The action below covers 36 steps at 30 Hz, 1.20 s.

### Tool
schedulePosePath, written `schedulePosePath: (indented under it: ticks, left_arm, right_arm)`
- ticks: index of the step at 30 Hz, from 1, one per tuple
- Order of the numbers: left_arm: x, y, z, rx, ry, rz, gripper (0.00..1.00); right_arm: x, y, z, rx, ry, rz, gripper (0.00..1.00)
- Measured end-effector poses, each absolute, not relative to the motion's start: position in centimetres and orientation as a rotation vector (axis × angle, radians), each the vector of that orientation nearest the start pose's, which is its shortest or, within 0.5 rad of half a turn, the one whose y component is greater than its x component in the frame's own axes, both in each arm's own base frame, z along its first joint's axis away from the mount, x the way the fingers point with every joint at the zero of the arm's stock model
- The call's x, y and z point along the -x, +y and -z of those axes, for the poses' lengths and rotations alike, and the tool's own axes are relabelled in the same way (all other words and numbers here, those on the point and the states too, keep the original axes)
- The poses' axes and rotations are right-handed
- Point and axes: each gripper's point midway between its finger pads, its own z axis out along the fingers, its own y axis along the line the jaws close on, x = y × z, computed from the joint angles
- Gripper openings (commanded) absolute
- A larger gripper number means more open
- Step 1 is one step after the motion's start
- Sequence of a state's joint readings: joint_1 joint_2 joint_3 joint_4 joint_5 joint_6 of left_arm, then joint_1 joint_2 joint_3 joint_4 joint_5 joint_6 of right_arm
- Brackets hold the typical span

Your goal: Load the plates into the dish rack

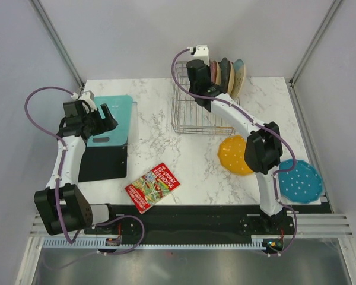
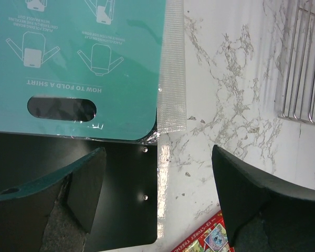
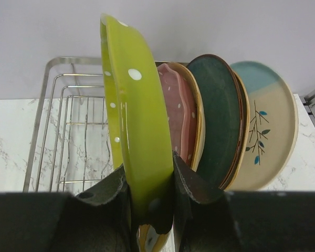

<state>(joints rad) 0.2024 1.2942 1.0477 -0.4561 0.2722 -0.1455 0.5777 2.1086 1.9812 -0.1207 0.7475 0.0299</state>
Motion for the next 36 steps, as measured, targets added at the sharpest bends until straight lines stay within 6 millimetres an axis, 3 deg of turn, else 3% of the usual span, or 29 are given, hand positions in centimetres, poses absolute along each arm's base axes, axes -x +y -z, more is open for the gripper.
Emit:
schedulePosePath:
  ticks: [3, 14, 25, 36]
  left_arm:
    - [-36.0, 1.9, -17.8, 0.247, 2.241, 0.281, 0.87]
    - [-35.6, 1.4, -16.9, 0.247, 2.255, 0.310, 0.87]
    - [-35.5, 1.4, -16.8, 0.246, 2.255, 0.314, 0.87]
    - [-35.4, 1.3, -16.6, 0.246, 2.261, 0.318, 0.87]
  right_arm:
    - [-56.8, 22.3, -27.3, -0.046, 1.760, 0.250, 0.00]
    - [-58.3, 20.8, -28.5, -0.101, 1.704, 0.296, 0.00]
    - [-60.2, 21.4, -23.5, -0.049, 1.739, 0.370, 0.00]
    - [-60.6, 21.4, -23.4, -0.049, 1.724, 0.394, 0.00]
